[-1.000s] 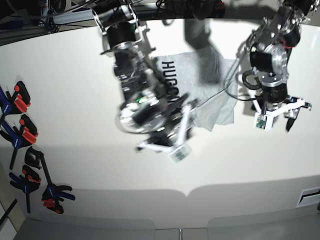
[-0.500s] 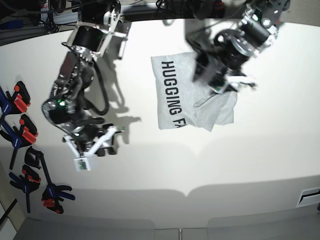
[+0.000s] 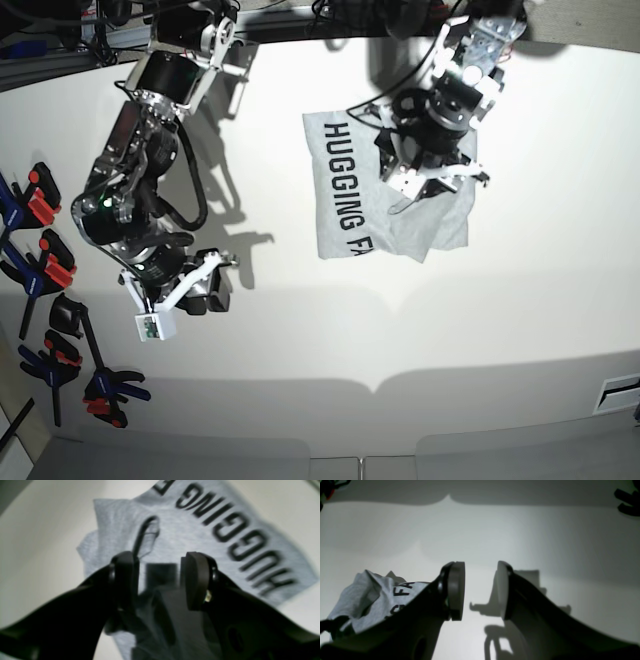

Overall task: Fold the T-shirt properly
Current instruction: 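Lower the left gripper onto the shirt's folded edge and grasp it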

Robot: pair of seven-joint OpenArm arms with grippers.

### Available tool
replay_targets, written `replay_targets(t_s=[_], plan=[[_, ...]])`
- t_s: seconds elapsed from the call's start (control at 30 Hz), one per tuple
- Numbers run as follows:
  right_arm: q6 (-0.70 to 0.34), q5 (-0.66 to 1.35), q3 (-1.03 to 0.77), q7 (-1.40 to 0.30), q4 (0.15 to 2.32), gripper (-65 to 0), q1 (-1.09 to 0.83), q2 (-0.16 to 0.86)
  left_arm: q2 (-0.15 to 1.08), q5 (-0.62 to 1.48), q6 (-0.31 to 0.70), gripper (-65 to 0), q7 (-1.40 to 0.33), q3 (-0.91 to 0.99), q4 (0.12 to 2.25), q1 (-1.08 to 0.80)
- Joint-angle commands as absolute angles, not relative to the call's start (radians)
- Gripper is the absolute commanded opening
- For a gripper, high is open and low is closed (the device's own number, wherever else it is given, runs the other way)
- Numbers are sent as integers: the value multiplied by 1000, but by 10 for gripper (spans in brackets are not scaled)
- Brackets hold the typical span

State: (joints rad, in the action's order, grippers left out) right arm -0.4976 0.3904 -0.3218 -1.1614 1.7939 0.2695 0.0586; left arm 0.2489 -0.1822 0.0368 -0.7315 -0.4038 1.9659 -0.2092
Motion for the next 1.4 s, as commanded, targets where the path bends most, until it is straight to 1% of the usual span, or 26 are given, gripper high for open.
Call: replay_targets(t_s=[0.0,0.1,0.2,0.37,0.5,0.63,0.77,0.87,0.97,1.1,1.2,1.23,1.3,1.37], plan=[[-509,405,-320,-1139,1813,-444,295,64,246,-220,4,-340,-699,-401,1982,-186],[-509,405,-321,-1138,1813,-444,296,64,247,-305,-80,-340,-672,-401,1980,-147],[-509,406,-320,-1138,1813,-444,296,63,247,-324,-83,-340,-691,-401,1953,-96],[-509,431,-320,-1146,1813,-444,295,63,247,-330,-83,-340,-736,-401,1794,-39],[-509,431,-320,-1146,1813,-444,295,64,247,-425,-94,-340,-741,-400,1679,-10],[-509,431,-320,-1145,1813,-444,296,64,267,-496,-200,-340,-779,-401,1670,18],[-509,431,-320,-1145,1813,-444,296,64,294,-526,-219,-340,-805,-399,1670,68],[-509,431,-320,-1145,1813,-444,296,64,336,-523,-229,-340,-828,-399,1669,109],[-509,431,-320,-1146,1813,-444,295,64,384,-513,-263,-340,-883,-399,1668,150],[-510,452,-320,-1145,1813,-444,296,64,405,-359,-258,-341,-996,-400,1726,169],[-510,453,-320,-1142,1813,-444,296,64,405,-207,-246,-341,-992,-401,1900,109],[-512,452,-321,-1142,1813,-444,296,64,405,-163,-220,-341,-985,-401,1970,81],[-517,449,-321,-1142,1813,-444,296,64,405,-76,-136,-341,-955,-401,2093,26],[-517,449,-321,-1143,1813,-444,296,64,405,11,-54,-341,-920,-401,2150,-23]])
